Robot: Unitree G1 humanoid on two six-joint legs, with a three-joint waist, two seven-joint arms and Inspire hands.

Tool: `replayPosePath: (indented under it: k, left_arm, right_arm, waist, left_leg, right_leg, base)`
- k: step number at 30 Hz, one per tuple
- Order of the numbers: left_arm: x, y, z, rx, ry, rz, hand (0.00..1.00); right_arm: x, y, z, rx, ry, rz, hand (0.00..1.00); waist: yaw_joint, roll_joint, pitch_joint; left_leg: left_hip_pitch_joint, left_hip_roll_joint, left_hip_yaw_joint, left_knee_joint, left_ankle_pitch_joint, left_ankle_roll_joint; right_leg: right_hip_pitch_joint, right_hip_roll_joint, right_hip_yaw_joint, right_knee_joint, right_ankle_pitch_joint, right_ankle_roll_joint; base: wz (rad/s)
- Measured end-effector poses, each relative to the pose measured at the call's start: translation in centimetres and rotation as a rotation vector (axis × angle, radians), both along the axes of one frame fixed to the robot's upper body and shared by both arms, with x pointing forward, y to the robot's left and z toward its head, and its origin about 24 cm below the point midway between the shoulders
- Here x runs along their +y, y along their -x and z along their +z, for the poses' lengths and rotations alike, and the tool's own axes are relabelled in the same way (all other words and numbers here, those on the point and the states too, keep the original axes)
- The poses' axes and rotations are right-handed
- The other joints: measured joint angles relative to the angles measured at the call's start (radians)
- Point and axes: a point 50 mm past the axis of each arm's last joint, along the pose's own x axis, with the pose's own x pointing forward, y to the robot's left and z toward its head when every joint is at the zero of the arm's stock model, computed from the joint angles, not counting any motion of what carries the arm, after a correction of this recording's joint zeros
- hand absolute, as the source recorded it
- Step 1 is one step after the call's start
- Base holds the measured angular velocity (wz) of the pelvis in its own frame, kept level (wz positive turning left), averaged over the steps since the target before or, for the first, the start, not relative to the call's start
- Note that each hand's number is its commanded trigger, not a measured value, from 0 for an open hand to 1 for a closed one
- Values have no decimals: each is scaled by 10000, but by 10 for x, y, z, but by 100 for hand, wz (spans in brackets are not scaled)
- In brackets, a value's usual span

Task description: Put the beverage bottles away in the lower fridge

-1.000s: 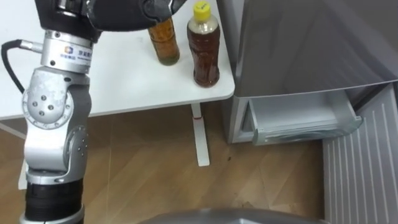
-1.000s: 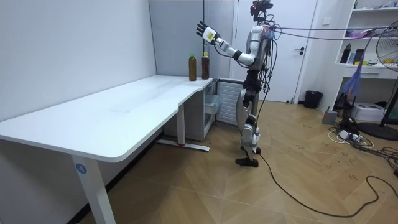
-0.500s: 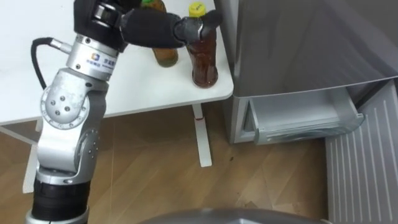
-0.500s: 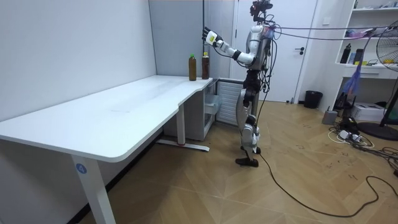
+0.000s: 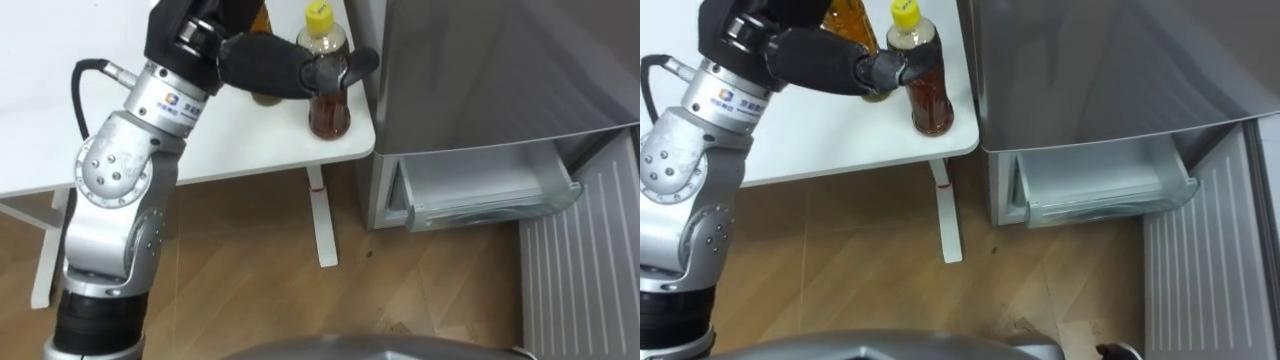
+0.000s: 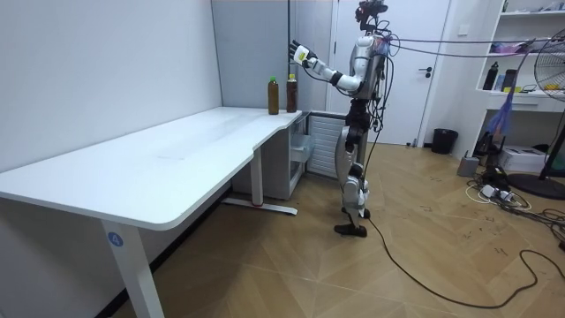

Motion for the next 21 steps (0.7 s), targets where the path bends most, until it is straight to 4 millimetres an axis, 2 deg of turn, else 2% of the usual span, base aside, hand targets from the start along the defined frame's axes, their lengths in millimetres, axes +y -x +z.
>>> replayPosePath:
  k: [19, 21]
  left_arm:
    - [1, -1, -3, 295, -47, 106, 0]
    - [2, -1, -7, 516, -53, 168, 0]
  right_arm:
    - [-1, 1, 0, 132, 70, -39, 0]
    - [-1, 2, 0, 191, 47, -52, 0]
  waist:
    - [47, 10, -27]
    - [64, 8, -27]
  left_leg:
    - [54, 6, 167, 1, 3, 1]
    - [72, 14, 228, -2, 3, 1]
  right_leg:
    - [-33, 3, 72, 39, -1, 2]
    - [-9, 2, 82, 43, -1, 1]
  base:
    - [0]
    - [-4]
